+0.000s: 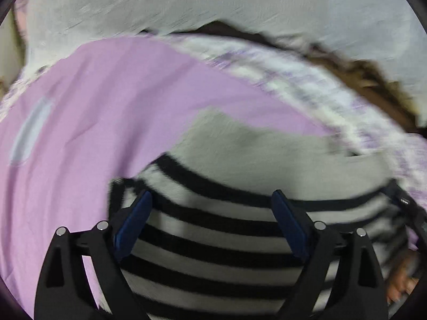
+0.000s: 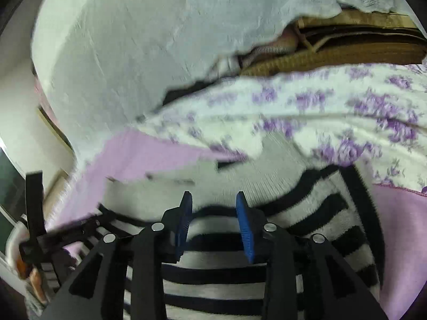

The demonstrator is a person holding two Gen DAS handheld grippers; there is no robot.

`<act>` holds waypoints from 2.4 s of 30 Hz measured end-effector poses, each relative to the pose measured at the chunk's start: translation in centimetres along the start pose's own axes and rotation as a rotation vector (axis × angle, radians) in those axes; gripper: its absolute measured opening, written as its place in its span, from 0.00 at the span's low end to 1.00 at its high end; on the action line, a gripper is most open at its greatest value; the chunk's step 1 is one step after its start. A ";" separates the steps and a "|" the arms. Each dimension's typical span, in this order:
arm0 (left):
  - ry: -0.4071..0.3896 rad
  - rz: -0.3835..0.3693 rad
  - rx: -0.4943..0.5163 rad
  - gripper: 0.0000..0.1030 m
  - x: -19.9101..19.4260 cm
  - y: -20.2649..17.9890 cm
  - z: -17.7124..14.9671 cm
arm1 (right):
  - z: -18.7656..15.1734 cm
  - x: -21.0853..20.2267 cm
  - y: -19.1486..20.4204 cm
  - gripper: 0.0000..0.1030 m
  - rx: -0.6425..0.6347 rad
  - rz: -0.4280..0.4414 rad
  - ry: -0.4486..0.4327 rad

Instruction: Fold small clothes

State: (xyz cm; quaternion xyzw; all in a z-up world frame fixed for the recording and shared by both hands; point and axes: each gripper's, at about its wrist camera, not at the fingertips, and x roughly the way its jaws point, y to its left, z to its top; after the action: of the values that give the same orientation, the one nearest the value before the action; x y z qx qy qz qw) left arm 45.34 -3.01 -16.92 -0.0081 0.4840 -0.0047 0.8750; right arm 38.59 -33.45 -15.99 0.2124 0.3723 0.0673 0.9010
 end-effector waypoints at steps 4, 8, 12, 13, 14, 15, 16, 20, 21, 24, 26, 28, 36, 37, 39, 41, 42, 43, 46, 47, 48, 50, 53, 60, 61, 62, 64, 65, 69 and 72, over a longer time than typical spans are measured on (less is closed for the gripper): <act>-0.033 0.071 0.019 0.85 0.6 0.3 -1.2 | 0.4 0.8 -3.9 0.00 0.128 -0.064 0.021; -0.099 0.175 -0.029 0.88 -1.3 1.6 -2.0 | 0.3 -1.2 -3.6 0.04 0.110 -0.083 -0.052; -0.123 -0.037 -0.088 0.90 -3.3 2.7 -2.4 | -0.4 -1.8 0.1 0.25 0.005 -0.030 -0.073; -0.129 -0.042 -0.077 0.92 -3.3 2.6 -2.5 | -0.5 -1.7 1.0 0.28 -0.029 -0.023 -0.061; -0.128 -0.040 -0.061 0.95 -3.0 2.2 -2.6 | -1.1 -1.3 1.9 0.30 -0.079 -0.025 -0.040; -0.110 -0.004 -0.040 0.96 -2.1 1.8 -2.8 | -1.7 -0.3 2.4 0.37 -0.123 -0.056 0.006; -0.072 0.045 -0.020 0.96 -0.7 1.4 -3.0 | -2.2 1.0 2.4 0.38 -0.148 -0.081 0.064; -0.088 0.113 0.023 0.96 0.0 0.2 -3.7 | -2.5 1.0 2.7 0.37 -0.163 -0.091 0.028; -0.103 0.117 0.028 0.96 -0.4 0.1 -4.0 | -2.7 0.6 2.6 0.37 -0.159 -0.093 0.009; -0.156 0.079 0.023 0.95 -2.2 0.3 -4.7 | -3.2 -1.4 3.0 0.38 -0.161 -0.101 -0.049; -0.199 0.060 0.015 0.95 -3.6 0.4 -5.4 | -3.8 -2.8 3.7 0.38 -0.173 -0.083 -0.075; -0.207 0.043 0.018 0.95 -4.3 0.3 -6.0 | -4.9 -3.9 4.2 0.40 -0.185 -0.071 -0.073; -0.156 0.115 0.092 0.96 -3.3 -0.8 -7.7 | -8.2 -3.1 5.2 0.54 -0.258 -0.152 0.019; -0.163 0.127 0.098 0.96 -3.4 -0.9 -7.9 | -8.3 -3.2 5.2 0.55 -0.260 -0.154 0.015; -0.172 0.139 0.107 0.96 -3.7 -1.0 -8.2 | -8.4 -3.5 4.9 0.57 -0.250 -0.141 0.007; -0.177 0.137 0.101 0.96 -4.1 -0.7 -8.6 | -8.5 -3.9 4.6 0.59 -0.237 -0.123 -0.004; -0.179 0.134 0.096 0.96 -4.4 -0.6 -8.9 | -8.5 -4.2 4.6 0.60 -0.233 -0.125 -0.011; -0.181 0.133 0.093 0.96 -4.6 -0.4 -9.2 | -8.6 -4.4 4.5 0.61 -0.231 -0.132 -0.019; -0.193 0.132 0.090 0.96 -5.5 -0.2 -10.1 | -8.9 -5.3 4.5 0.62 -0.226 -0.148 -0.048; -0.202 0.135 0.091 0.96 -5.9 -0.2 -10.5 | -9.1 -5.8 4.5 0.62 -0.220 -0.152 -0.062; -0.209 0.137 0.092 0.96 -6.3 -0.2 -10.8 | -9.3 -6.1 4.4 0.62 -0.214 -0.153 -0.072; -0.219 0.137 0.092 0.96 -6.9 -0.2 -11.4 | -9.6 -6.9 4.2 0.62 -0.199 -0.159 -0.094; -0.230 0.131 0.085 0.96 -7.8 0.0 -12.4 | -10.4 -7.9 4.0 0.62 -0.185 -0.163 -0.102; -0.235 0.113 0.080 0.96 -9.1 0.3 -13.9 | -12.1 -8.8 3.5 0.74 -0.160 -0.180 -0.049; -0.228 0.113 0.082 0.96 -9.0 0.3 -14.1 | -12.2 -8.7 3.6 0.75 -0.161 -0.184 -0.035; -0.208 0.115 0.085 0.96 -8.6 0.3 -14.1 | -12.4 -8.7 3.6 0.76 -0.165 -0.187 -0.030; -0.175 0.119 0.083 0.96 -7.9 0.4 -14.1 | -12.5 -8.8 3.7 0.76 -0.169 -0.192 -0.030; -0.168 0.117 0.079 0.96 -7.7 0.5 -14.1 | -12.7 -9.0 3.6 0.76 -0.166 -0.192 -0.034; -0.186 0.113 0.067 0.96 -8.4 0.8 -14.5 | -13.2 -10.9 3.0 0.76 -0.123 -0.177 -0.095; -0.218 0.111 0.055 0.96 -9.4 1.0 -15.0 | -13.6 -12.2 2.0 0.76 -0.060 -0.181 -0.130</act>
State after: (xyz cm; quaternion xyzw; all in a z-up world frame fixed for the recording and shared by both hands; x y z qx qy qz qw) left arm 27.60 -1.99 -16.92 0.0423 0.3855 0.0310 0.9212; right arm 20.43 -30.56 -15.93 0.1548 0.3284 -0.0170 0.9316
